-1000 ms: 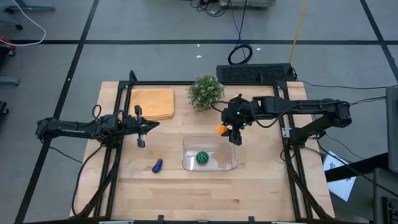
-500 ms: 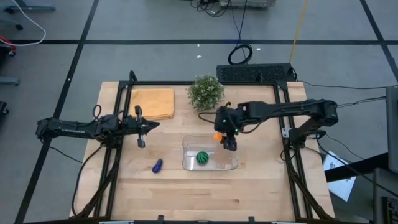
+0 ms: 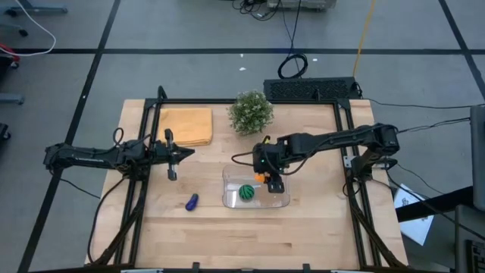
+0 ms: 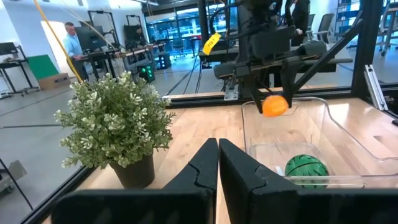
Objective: Pick and placing Produce into tupperware
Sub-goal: Put the pumpkin into the transparent bin
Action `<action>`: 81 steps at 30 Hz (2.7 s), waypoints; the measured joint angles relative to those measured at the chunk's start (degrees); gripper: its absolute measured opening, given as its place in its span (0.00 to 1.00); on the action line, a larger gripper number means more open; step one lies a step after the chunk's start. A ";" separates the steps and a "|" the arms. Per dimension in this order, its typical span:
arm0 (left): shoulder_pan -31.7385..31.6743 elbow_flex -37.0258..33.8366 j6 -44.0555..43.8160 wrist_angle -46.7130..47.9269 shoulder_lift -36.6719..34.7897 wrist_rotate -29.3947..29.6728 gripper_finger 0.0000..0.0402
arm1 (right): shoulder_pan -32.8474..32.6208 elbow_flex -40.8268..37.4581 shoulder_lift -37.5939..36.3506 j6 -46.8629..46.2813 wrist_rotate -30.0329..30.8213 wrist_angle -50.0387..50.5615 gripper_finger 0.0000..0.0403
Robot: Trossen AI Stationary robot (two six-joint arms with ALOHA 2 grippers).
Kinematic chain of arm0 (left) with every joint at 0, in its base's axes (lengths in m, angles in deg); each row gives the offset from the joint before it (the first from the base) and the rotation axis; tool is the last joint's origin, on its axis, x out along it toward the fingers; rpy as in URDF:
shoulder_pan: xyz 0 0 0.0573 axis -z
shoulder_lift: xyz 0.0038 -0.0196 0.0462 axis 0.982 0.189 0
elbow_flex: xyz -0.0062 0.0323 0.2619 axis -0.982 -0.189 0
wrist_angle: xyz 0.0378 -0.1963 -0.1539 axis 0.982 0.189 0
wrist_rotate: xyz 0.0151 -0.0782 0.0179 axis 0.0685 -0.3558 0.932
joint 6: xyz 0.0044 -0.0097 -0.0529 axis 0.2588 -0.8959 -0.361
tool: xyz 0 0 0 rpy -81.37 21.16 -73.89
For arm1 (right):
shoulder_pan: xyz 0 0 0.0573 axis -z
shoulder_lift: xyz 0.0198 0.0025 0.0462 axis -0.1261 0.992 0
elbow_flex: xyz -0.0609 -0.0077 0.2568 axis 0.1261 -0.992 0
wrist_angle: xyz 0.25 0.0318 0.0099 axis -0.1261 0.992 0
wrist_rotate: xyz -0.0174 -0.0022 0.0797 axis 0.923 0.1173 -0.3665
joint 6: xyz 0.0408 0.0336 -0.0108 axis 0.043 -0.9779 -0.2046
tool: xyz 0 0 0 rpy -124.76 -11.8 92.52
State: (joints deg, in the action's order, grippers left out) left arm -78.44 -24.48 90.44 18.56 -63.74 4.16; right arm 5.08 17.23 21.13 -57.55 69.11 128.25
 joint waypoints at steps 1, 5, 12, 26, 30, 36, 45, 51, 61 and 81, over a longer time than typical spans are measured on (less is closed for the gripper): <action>0.00 0.00 0.00 0.05 0.00 -0.01 0.05 | -0.01 0.00 0.14 0.03 0.68 0.14 0.49; 0.00 0.00 -0.02 0.34 0.00 -0.03 0.05 | 0.07 -0.02 0.84 -1.00 1.10 0.34 0.49; 0.00 0.00 0.00 0.37 -0.02 -0.03 0.05 | -0.21 -0.07 1.53 -1.26 1.08 0.06 0.49; 0.00 0.00 0.00 1.29 -0.01 -0.03 0.05 | -1.72 -2.22 1.80 -1.43 1.06 -4.56 0.49; 0.00 0.00 0.00 1.57 -0.02 -0.03 0.05 | -2.13 -2.29 1.80 -1.87 1.12 -4.86 0.49; -0.01 0.00 0.00 1.57 -0.02 -0.03 0.05 | -3.66 -2.30 1.80 -2.98 1.06 -5.43 0.49; 0.00 0.00 0.00 1.52 -0.02 -0.03 0.05 | -4.32 -3.76 2.45 -3.03 5.21 -5.33 0.49; 0.00 0.00 0.00 1.55 0.00 -0.03 0.05 | -4.30 -5.48 2.34 -3.85 5.21 -6.99 0.49; 0.00 0.00 0.00 2.32 -0.02 -0.03 0.05 | -4.32 -7.85 2.32 -4.08 5.21 -10.05 0.49; 0.00 0.00 -0.21 2.84 0.00 -0.03 0.05 | -4.63 -10.99 3.51 -4.53 5.15 -14.65 0.49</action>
State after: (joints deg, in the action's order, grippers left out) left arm -78.44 -24.48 90.23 21.39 -63.74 4.13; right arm 0.45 6.24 24.64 -62.08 74.25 113.60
